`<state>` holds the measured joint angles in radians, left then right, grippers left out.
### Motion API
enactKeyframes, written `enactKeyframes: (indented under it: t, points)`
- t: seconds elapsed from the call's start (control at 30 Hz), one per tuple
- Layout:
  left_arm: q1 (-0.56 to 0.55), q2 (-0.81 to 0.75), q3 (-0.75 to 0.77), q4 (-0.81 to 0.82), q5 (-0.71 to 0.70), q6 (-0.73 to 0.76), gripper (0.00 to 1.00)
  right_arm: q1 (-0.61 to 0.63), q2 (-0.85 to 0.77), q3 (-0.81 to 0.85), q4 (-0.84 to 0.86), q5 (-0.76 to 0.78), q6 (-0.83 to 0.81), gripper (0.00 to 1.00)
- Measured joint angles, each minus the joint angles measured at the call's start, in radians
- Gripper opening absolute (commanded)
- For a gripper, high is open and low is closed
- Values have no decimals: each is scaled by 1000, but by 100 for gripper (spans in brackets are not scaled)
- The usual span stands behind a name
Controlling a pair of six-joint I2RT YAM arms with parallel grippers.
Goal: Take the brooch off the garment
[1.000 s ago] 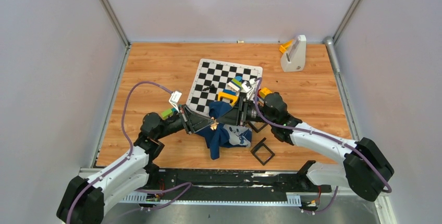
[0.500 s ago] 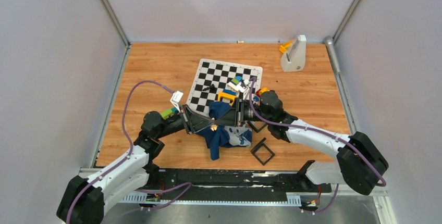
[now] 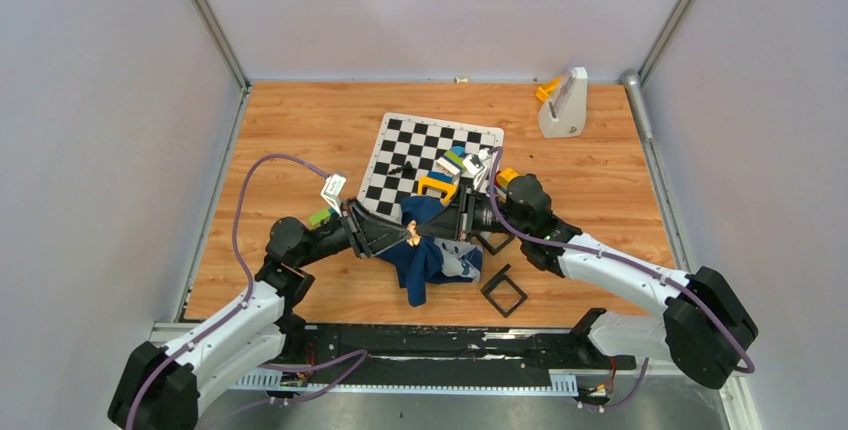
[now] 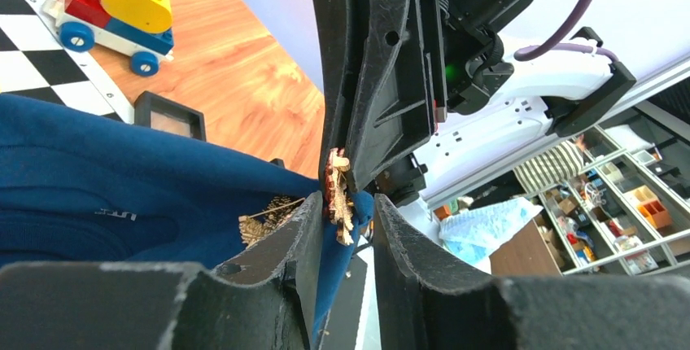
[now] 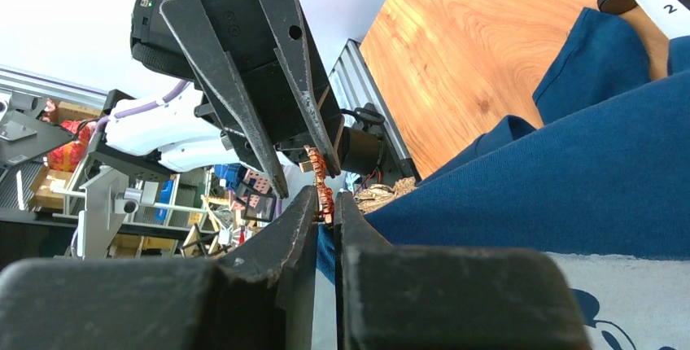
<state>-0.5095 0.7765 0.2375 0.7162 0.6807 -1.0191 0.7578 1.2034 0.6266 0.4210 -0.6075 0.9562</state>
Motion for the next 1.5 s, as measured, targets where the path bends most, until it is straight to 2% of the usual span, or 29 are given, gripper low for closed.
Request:
enactKeyframes:
  t: [0.17, 0.23, 0.3, 0.33, 0.4, 0.67, 0.87, 1.07, 1.37, 1.5]
  points:
    - [0, -2, -9, 19, 0, -4, 35, 0, -10, -1, -5, 5, 4, 0]
    - [0, 4, -8, 21, 1, -3, 31, 0, -10, -3, -4, 3, 7, 0]
    - [0, 18, -8, 20, 3, -2, 18, 0, -8, -4, -2, 0, 10, 0]
    - [0, 27, -8, 19, 4, -1, 5, 0, -6, -4, -1, -3, 11, 0]
    - [0, 45, -6, 21, 10, -1, 0, 0, -1, -4, -2, -4, 10, 0]
    - [2, 72, 0, 14, 9, -5, 0, -8, 21, -5, 1, -8, 2, 6]
    - [3, 58, 2, -32, 6, 4, 0, -6, 38, -5, 4, -23, -9, 22]
    - [1, 53, 4, -82, 11, 19, 0, 14, 58, -3, -1, -40, -22, 29]
    - [1, 30, 18, -138, -22, 41, 0, 24, 19, -2, -26, -41, -48, 61]
    - [0, -2, 28, -196, -58, 64, 0, 25, -43, -13, -39, -13, -66, 67]
